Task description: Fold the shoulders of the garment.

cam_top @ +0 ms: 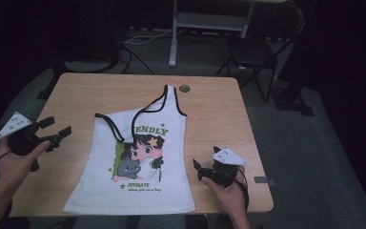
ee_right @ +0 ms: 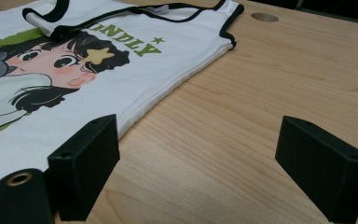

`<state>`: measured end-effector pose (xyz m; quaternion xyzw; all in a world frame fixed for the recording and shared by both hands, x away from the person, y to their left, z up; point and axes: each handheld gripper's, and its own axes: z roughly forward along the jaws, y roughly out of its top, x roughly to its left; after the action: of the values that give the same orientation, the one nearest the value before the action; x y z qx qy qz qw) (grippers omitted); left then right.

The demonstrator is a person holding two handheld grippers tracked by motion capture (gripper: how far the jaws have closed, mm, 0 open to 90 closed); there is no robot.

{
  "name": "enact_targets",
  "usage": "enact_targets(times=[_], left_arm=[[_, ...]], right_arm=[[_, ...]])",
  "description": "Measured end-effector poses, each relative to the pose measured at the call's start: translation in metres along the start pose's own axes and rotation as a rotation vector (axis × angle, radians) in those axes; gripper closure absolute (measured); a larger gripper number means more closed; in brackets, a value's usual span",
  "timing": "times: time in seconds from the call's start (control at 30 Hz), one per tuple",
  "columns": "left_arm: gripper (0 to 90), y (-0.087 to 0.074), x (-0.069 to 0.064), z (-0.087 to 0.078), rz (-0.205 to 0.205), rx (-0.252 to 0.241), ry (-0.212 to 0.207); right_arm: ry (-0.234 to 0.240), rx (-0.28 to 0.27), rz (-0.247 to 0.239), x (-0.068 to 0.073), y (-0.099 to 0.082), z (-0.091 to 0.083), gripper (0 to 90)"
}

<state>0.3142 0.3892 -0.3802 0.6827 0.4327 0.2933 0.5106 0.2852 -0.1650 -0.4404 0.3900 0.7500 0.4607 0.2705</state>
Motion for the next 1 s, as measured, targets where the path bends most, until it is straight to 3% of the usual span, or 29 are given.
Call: enact_targets(times=[0.2,0.57,1.0], left_arm=[[20.9,-0.012,0.004,-0.012,-0.012,-0.009,0.02],[20.8,-0.049,0.013,-0.032,-0.054,0.002,0.058],[20.8,-0.065,0.009,-0.041,-0.075,-0.015,0.06]], right_arm=[[-0.001,0.001,-0.002,0.0,0.0,0.0,12.9],[-0.004,0.004,0.001,0.0,0.0,0.0,12.9],[0.0,-0.003,0.009,-0.001,0.0,0.0,12.9]])
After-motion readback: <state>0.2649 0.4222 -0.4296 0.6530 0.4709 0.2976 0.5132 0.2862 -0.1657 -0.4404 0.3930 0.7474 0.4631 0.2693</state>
